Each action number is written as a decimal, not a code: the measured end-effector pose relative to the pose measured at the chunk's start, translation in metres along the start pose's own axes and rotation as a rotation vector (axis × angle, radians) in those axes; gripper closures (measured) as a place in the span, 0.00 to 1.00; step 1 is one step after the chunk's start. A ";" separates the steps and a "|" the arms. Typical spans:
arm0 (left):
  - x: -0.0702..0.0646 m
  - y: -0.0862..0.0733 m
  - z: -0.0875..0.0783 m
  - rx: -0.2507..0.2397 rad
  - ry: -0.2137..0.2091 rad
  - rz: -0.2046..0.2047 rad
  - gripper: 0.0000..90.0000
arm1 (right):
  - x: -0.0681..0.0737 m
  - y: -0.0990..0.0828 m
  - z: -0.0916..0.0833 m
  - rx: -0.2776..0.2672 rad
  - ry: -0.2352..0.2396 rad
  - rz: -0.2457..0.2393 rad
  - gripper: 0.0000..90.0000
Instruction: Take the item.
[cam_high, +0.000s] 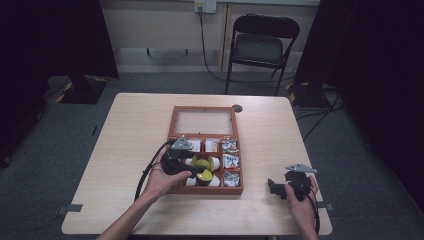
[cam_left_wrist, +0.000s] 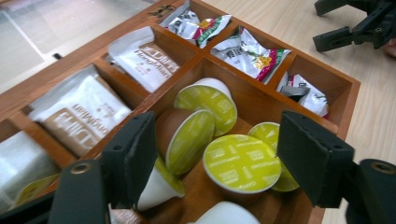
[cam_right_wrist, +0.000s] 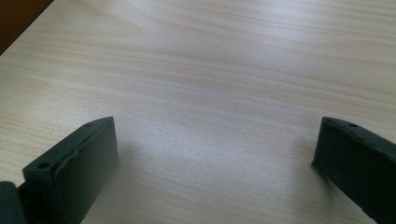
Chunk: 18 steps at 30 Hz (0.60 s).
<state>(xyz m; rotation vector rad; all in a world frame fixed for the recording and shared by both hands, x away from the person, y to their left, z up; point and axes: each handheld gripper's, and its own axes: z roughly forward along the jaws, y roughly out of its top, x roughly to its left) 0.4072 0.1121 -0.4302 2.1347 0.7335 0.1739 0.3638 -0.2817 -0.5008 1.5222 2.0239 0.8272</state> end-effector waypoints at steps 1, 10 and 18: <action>0.000 0.000 0.000 0.000 0.000 0.000 0.33 | 0.000 0.000 0.000 0.000 0.000 0.000 0.00; -0.011 0.002 0.018 0.073 -0.065 0.030 0.37 | 0.000 0.000 0.000 0.000 -0.001 0.000 0.00; -0.006 -0.003 0.027 0.115 -0.061 0.016 0.36 | 0.000 0.000 0.000 0.000 -0.003 0.002 0.00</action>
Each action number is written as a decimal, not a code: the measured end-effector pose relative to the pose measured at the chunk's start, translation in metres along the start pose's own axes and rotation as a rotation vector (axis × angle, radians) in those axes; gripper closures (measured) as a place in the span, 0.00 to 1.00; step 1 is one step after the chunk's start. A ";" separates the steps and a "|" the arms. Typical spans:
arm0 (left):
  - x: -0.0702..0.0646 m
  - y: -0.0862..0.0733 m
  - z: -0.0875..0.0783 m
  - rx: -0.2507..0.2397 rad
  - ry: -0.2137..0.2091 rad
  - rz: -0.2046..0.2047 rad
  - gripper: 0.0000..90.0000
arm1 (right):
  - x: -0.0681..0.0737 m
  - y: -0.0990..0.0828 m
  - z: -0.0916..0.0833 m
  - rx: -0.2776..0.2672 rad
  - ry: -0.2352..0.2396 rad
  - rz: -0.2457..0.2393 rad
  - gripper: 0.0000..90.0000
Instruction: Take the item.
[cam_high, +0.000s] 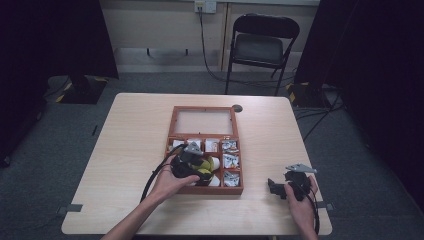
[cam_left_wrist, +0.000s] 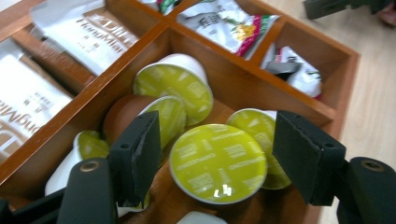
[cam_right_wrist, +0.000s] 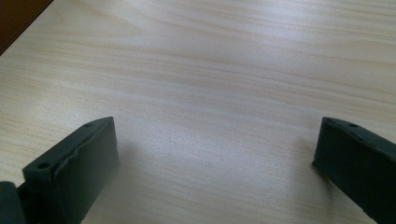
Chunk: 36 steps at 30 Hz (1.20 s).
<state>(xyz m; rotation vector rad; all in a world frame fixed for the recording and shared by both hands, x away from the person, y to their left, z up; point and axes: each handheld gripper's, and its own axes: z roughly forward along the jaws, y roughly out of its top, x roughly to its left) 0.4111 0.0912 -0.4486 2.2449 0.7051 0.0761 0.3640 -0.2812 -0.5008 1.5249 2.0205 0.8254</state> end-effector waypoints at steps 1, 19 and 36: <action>0.001 -0.001 0.001 0.023 -0.006 0.002 0.35 | 0.000 0.000 0.000 -0.001 -0.002 0.003 0.00; 0.000 -0.002 0.010 0.103 -0.003 0.032 0.30 | 0.000 0.001 0.001 0.000 0.000 0.001 0.00; -0.004 -0.004 0.018 0.203 0.041 0.079 0.38 | 0.000 0.001 0.001 0.000 -0.001 0.002 0.00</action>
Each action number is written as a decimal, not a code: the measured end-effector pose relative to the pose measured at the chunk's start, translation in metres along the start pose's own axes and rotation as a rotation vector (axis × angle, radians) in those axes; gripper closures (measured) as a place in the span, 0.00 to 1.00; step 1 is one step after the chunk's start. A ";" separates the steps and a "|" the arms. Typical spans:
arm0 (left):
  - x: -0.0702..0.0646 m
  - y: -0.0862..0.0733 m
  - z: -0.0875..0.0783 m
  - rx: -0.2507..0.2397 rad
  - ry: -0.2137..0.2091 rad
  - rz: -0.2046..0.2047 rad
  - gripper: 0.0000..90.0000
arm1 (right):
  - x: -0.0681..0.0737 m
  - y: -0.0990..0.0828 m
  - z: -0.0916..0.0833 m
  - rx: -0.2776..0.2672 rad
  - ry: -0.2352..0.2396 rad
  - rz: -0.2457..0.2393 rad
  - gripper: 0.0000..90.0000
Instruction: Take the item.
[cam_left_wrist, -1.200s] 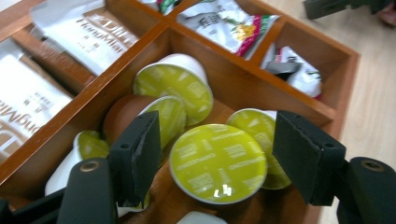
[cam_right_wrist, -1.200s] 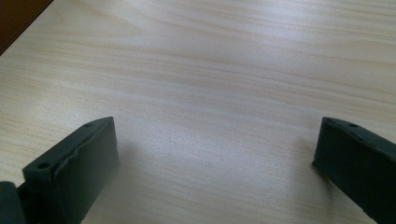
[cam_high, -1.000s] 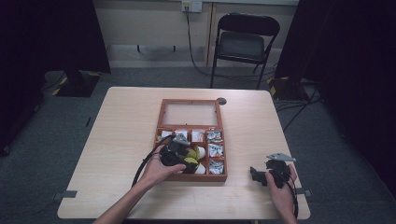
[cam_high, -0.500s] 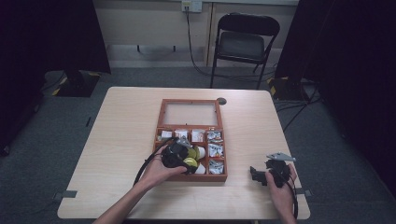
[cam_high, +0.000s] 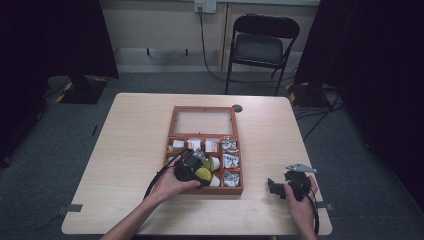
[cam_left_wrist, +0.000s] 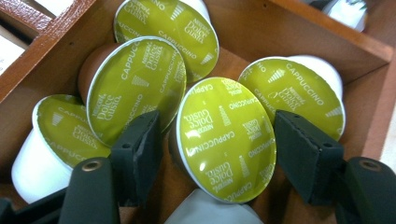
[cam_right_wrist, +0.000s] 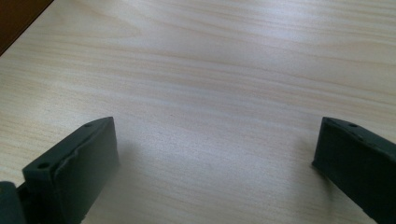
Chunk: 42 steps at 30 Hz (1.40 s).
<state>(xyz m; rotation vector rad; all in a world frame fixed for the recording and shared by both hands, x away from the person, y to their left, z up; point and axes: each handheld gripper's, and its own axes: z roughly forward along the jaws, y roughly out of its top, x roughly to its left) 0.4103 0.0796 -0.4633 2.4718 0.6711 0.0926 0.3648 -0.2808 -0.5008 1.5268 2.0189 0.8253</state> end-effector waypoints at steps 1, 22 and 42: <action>0.000 0.000 0.000 0.000 0.000 0.000 0.38 | 0.000 0.000 0.000 0.000 0.000 0.000 0.00; 0.002 -0.002 -0.004 -0.044 -0.009 -0.030 0.44 | 0.000 0.000 0.000 0.000 0.001 0.000 0.00; 0.003 -0.002 -0.017 -0.107 -0.016 -0.038 0.44 | 0.000 0.000 0.000 0.000 0.000 0.001 0.00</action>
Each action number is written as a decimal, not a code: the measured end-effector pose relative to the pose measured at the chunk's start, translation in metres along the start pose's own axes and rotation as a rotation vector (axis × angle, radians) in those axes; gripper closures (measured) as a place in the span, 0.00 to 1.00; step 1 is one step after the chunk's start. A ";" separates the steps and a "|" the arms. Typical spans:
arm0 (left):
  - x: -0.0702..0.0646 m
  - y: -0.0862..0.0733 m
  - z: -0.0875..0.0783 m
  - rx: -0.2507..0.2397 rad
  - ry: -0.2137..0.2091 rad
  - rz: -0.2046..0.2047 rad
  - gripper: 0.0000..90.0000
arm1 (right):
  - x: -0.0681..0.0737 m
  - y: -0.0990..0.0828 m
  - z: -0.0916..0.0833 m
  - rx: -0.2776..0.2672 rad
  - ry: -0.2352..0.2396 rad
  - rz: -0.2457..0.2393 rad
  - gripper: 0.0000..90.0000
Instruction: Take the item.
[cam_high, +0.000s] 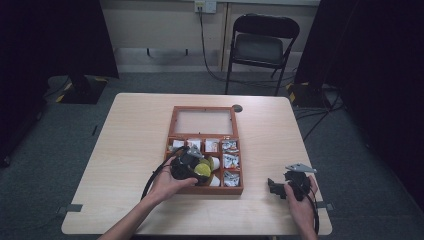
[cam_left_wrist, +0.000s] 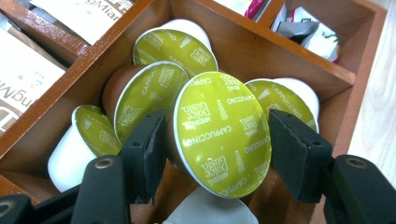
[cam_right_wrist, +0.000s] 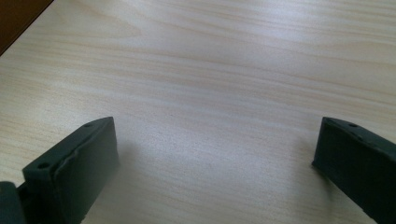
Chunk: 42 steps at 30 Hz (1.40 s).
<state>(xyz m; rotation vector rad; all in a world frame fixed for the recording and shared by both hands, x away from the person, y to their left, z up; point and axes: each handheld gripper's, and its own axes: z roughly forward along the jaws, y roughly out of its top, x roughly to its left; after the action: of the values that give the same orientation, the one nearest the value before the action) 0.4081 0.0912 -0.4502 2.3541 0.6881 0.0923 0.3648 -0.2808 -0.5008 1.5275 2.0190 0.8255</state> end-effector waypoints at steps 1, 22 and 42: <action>0.000 0.000 0.000 0.000 0.000 0.000 0.44 | 0.000 0.000 0.000 0.000 0.000 0.000 0.00; 0.009 0.000 -0.028 -0.100 0.009 -0.045 0.44 | 0.000 0.000 0.000 0.000 0.000 -0.001 0.00; 0.014 -0.001 -0.043 -0.143 0.013 -0.049 0.44 | 0.000 0.000 0.000 0.000 0.001 -0.001 0.00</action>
<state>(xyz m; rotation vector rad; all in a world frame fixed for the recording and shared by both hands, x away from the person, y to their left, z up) 0.4090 0.1239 -0.4196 2.2004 0.7209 0.1315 0.3648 -0.2808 -0.5008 1.5261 2.0197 0.8259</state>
